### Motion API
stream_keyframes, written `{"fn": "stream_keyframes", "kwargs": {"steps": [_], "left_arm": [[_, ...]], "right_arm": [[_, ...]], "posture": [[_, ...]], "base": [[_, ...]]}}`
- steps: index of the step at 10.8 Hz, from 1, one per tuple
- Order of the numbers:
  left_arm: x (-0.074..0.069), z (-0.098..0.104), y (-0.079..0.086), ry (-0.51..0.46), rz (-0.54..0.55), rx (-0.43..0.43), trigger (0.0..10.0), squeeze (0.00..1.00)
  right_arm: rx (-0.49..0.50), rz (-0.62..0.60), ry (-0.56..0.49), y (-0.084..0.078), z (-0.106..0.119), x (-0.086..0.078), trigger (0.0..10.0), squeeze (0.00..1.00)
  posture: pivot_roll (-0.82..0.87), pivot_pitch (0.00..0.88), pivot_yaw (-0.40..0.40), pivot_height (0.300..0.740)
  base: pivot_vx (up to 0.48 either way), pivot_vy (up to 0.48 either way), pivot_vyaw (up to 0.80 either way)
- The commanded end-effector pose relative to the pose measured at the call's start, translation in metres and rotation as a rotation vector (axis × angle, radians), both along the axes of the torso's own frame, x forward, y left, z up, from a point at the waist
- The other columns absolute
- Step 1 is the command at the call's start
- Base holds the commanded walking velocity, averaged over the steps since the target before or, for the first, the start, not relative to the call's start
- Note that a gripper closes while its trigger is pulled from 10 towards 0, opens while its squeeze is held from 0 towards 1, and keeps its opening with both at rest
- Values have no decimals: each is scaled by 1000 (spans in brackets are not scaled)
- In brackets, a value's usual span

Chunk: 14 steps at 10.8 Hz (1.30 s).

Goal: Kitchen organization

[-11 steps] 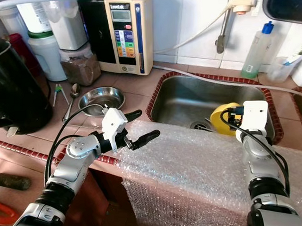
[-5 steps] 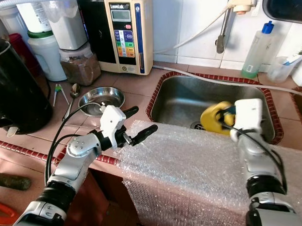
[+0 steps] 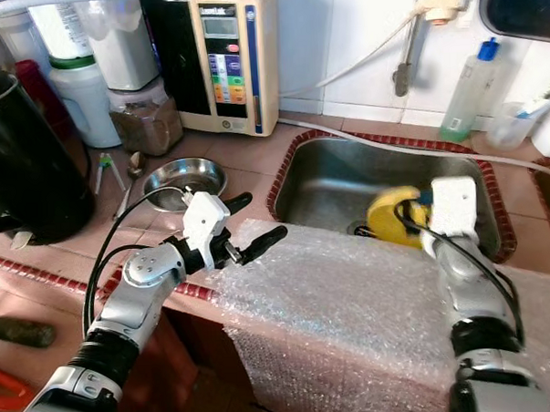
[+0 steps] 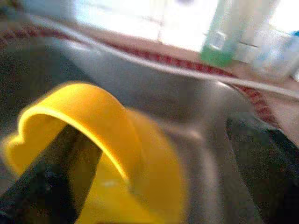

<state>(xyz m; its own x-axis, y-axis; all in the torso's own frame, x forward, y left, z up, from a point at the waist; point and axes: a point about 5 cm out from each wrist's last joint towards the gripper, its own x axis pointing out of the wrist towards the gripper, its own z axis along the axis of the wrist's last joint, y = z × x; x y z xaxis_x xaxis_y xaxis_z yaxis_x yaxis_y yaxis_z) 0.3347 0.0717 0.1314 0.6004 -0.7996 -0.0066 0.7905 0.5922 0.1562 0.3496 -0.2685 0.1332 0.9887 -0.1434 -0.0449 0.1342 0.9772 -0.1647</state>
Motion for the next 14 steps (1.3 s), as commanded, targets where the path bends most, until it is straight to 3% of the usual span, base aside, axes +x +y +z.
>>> {"fn": "stream_keyframes", "kwargs": {"steps": [1, 2, 3, 4, 5, 7, 9, 10, 11, 12, 13, 14], "left_arm": [[3, 2, 2, 2, 19, 0, 10000, 1000], [3, 3, 1, -4, 22, 1, 10000, 1000], [4, 3, 1, -7, 28, 0, 10000, 1000], [4, 3, 1, -9, 34, 1, 10000, 1000], [5, 3, 0, -12, 34, 1, 10000, 1000], [6, 4, 0, -14, 40, -3, 10000, 1000], [6, 3, -1, -13, 36, 0, 10000, 1000], [6, 3, -2, -14, 33, 2, 10000, 1000], [6, 3, -3, -15, 31, 4, 10000, 1000], [6, 3, -2, -17, 30, 7, 10000, 1000], [7, 3, -2, -19, 32, 8, 10000, 1000], [7, 4, -2, -23, 31, 9, 10000, 1000]], "right_arm": [[52, -10, 4, 2, 2, 2, 10000, 1000], [-283, -45, 25, -1, 6, 2, 10000, 1000], [76, -83, 3, -4, 5, 3, 10000, 1000], [64, -79, -5, -7, 11, 5, 10000, 1000], [-96, -89, 38, -11, 12, 4, 10000, 1000], [-24, -93, 92, -12, 0, 0, 10000, 1000], [149, -122, 198, -14, -20, -6, 10000, 1000], [98, -200, 219, -26, -23, -11, 10000, 1000], [260, -267, 171, -32, -22, -13, 10000, 1000], [525, -304, 11, -44, -9, -13, 10000, 1000], [516, -217, -67, -42, 2, -13, 10000, 1000], [-140, -95, 77, -27, -1, -13, 10000, 965]], "posture": [[9, 0, 46, 740], [8, 0, 45, 740], [7, 0, 43, 740], [3, 0, 43, 740], [2, 0, 44, 740], [0, 0, 46, 740], [-4, 0, 49, 740], [-5, 0, 50, 740], [-5, 0, 50, 740], [-6, 0, 52, 740], [-6, 0, 55, 740], [-8, 0, 57, 740]], "base": [[0, 0, 0], [0, 0, 0], [0, 0, 0], [0, 0, 0], [0, 0, 0], [0, 0, 0], [0, 0, 0], [0, 0, 0], [0, 0, 0], [0, 0, 0], [0, 0, 0], [0, 0, 0]]}}
